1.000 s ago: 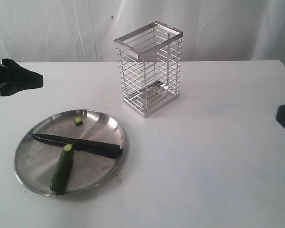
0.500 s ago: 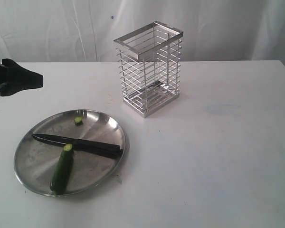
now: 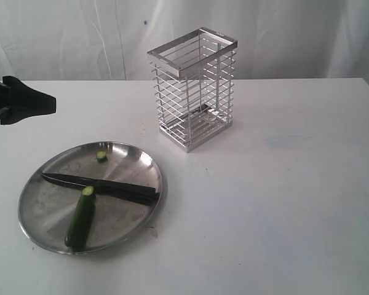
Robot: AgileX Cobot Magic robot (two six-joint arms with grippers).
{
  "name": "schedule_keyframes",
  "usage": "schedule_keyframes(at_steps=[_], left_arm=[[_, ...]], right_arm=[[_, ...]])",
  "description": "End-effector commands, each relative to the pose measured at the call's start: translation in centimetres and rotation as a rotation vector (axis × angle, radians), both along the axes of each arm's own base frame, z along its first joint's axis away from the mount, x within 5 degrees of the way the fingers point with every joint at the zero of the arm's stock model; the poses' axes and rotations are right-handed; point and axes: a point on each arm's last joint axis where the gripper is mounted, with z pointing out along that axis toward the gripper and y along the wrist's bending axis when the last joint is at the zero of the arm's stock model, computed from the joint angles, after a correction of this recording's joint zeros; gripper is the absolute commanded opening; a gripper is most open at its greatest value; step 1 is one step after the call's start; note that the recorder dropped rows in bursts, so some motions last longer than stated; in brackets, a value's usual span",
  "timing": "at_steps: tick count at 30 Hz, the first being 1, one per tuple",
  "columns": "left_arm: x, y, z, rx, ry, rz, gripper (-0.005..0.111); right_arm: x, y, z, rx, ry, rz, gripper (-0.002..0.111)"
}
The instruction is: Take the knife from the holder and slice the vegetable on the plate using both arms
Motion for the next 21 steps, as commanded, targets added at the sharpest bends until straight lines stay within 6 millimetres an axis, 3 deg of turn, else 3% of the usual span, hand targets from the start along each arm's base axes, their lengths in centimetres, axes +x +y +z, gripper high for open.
schedule_keyframes(at_steps=[1, 21], left_arm=[[-0.22, -0.14, 0.27, -0.015, -0.006, -0.007, 0.053], [-0.22, -0.14, 0.27, -0.015, -0.006, -0.007, 0.053]], right_arm=[[-0.04, -0.03, -0.22, -0.010, 0.007, -0.003, 0.000], [-0.04, -0.03, -0.21, -0.008, 0.005, -0.004, 0.000]])
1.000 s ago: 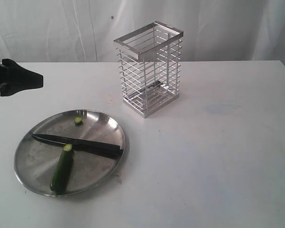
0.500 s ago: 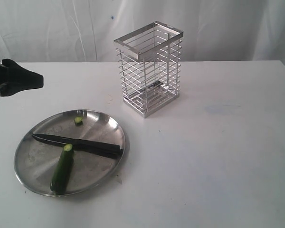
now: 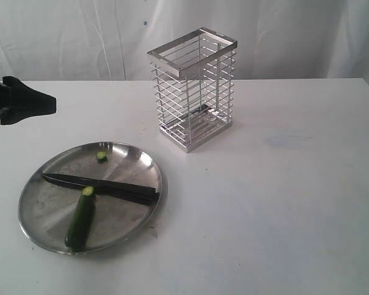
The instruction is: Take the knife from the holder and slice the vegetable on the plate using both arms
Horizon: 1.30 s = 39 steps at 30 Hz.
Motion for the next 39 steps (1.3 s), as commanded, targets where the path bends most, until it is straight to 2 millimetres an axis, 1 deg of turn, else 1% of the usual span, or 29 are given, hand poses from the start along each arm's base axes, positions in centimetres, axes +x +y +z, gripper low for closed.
schedule_keyframes(at_steps=[1, 10, 13, 15, 17, 19, 22, 24, 26, 28, 31, 32, 34, 35, 36, 37, 39], left_arm=[[-0.2, -0.1, 0.3, -0.015, -0.006, -0.007, 0.053], [-0.1, -0.1, 0.0, -0.014, 0.002, -0.003, 0.053], [-0.4, -0.1, -0.2, 0.005, 0.005, -0.009, 0.053], [-1.1, 0.1, 0.0, 0.108, -0.012, -0.047, 0.053], [-2.0, 0.6, 0.0, 0.279, -0.033, -0.092, 0.053], [-3.1, 1.3, 0.4, 0.476, -0.067, -0.134, 0.053], [-5.2, 2.2, 1.9, 0.694, -0.146, -0.151, 0.053], [-6.7, 2.2, 3.2, 0.743, -0.210, -0.133, 0.053], [-8.4, 2.1, 4.4, 0.755, -0.284, -0.103, 0.053], [-10.6, 1.9, 5.3, 0.767, -0.376, -0.067, 0.053], [-13.7, 1.5, 6.1, 0.714, -0.516, 0.003, 0.053], [-14.8, 1.3, 6.3, 0.674, -0.573, 0.038, 0.053], [-16.8, 0.9, 6.1, 0.534, -0.672, 0.105, 0.053], [-17.5, 0.8, 6.0, 0.492, -0.710, 0.137, 0.053], [-18.2, 1.1, 5.6, 0.456, -0.767, 0.205, 0.053], [-18.6, 1.3, 5.3, 0.437, -0.801, 0.253, 0.053], [-19.3, 1.7, 3.9, 0.387, -0.839, 0.320, 0.053]], right_arm=[[0.0, 0.0, -0.1, -0.012, -0.002, -0.006, 0.000], [0.0, 0.0, -0.1, -0.012, -0.002, -0.006, 0.000], [0.0, 0.0, -0.1, -0.012, -0.002, -0.006, 0.000], [0.0, 0.0, -0.1, -0.012, -0.002, -0.006, 0.000], [0.0, 0.0, -0.1, -0.012, -0.002, -0.006, 0.000], [0.0, 0.0, -0.1, -0.012, -0.002, -0.006, 0.000], [0.0, 0.0, -0.1, -0.012, -0.002, -0.006, 0.000], [0.0, 0.0, -0.1, -0.012, -0.002, -0.006, 0.000], [0.0, 0.0, -0.1, -0.012, -0.002, -0.006, 0.000], [0.0, 0.0, -0.1, -0.012, -0.002, -0.006, 0.000], [0.0, 0.0, -0.1, -0.012, -0.002, -0.006, 0.000], [0.0, 0.0, -0.1, -0.012, -0.002, -0.006, 0.000], [0.0, 0.0, -0.1, -0.012, -0.002, -0.006, 0.000], [0.0, 0.0, -0.1, -0.012, -0.002, -0.006, 0.000], [0.0, 0.0, -0.1, -0.012, -0.002, -0.006, 0.000], [0.0, 0.0, -0.1, -0.012, -0.002, -0.006, 0.000], [0.0, 0.0, -0.1, -0.012, -0.002, -0.006, 0.000]])
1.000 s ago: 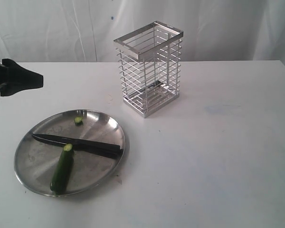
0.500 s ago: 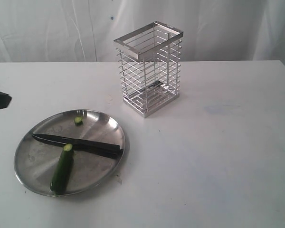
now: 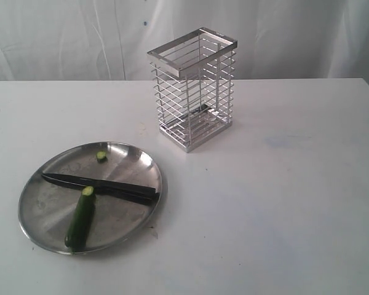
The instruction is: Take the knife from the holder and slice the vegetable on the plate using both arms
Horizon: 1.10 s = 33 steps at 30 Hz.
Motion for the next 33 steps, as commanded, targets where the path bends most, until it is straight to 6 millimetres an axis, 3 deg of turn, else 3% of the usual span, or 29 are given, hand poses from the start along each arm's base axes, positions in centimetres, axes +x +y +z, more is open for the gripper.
schedule_keyframes(at_steps=[1, 7, 11, 16, 19, 33], left_arm=[[-1.7, 0.5, -2.5, -0.198, -0.145, 0.058, 0.053], [-2.0, 0.4, -8.3, -0.436, 0.062, 0.062, 0.053], [-1.9, 1.1, -12.1, -0.539, 0.251, 0.186, 0.056], [-1.4, 2.1, -14.4, -0.428, 0.157, 0.269, 0.071], [-1.0, 2.3, -16.3, -0.386, 0.128, 0.279, 0.073], [-0.9, 2.3, -16.8, -0.385, 0.137, 0.280, 0.073]], right_arm=[[0.0, 0.0, -0.1, -0.012, -0.002, -0.004, 0.000], [0.0, 0.0, -0.1, -0.012, -0.002, -0.004, 0.000], [0.0, 0.0, -0.1, -0.012, -0.002, -0.004, 0.000], [0.0, 0.0, -0.1, -0.012, -0.002, -0.004, 0.000], [0.0, 0.0, -0.1, -0.012, -0.002, -0.004, 0.000], [0.0, 0.0, -0.1, -0.012, -0.002, -0.004, 0.000]])
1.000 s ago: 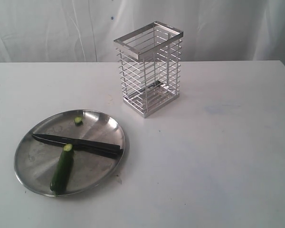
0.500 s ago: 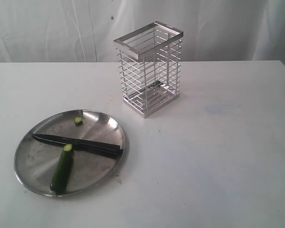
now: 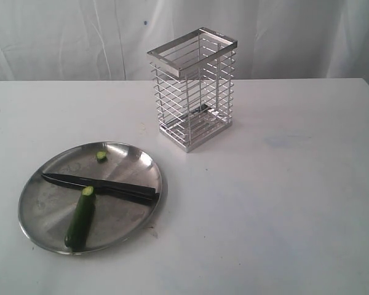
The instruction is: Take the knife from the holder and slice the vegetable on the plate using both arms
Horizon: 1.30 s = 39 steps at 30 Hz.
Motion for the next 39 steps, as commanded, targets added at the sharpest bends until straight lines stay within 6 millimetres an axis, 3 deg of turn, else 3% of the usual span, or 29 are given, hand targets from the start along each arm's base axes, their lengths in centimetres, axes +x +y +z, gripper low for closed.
schedule_keyframes(at_steps=[1, 8, 11, 14, 15, 39], left_arm=[[-0.02, -0.03, -0.17, -0.006, 0.000, -0.005, 0.073], [0.02, -0.04, 0.10, 0.055, -0.025, -0.013, 0.068], [0.00, -0.06, -0.10, 0.044, -0.004, -0.014, 0.046], [-0.01, -0.06, -0.17, 0.043, 0.003, -0.014, 0.006], [-0.01, -0.06, -0.17, 0.043, 0.003, -0.014, 0.000], [-0.01, -0.04, -0.12, 0.049, -0.002, -0.011, 0.000]], right_arm=[[-0.02, -0.04, -0.14, -0.012, -0.002, -0.004, 0.000], [-0.02, -0.04, -0.14, -0.012, -0.002, -0.004, 0.000], [-0.02, -0.04, -0.14, -0.012, -0.002, -0.004, 0.000], [-0.02, -0.04, -0.14, -0.012, -0.002, -0.004, 0.000], [-0.02, -0.04, -0.14, -0.012, -0.002, -0.004, 0.000], [-0.02, -0.04, -0.14, -0.012, -0.002, -0.004, 0.000]])
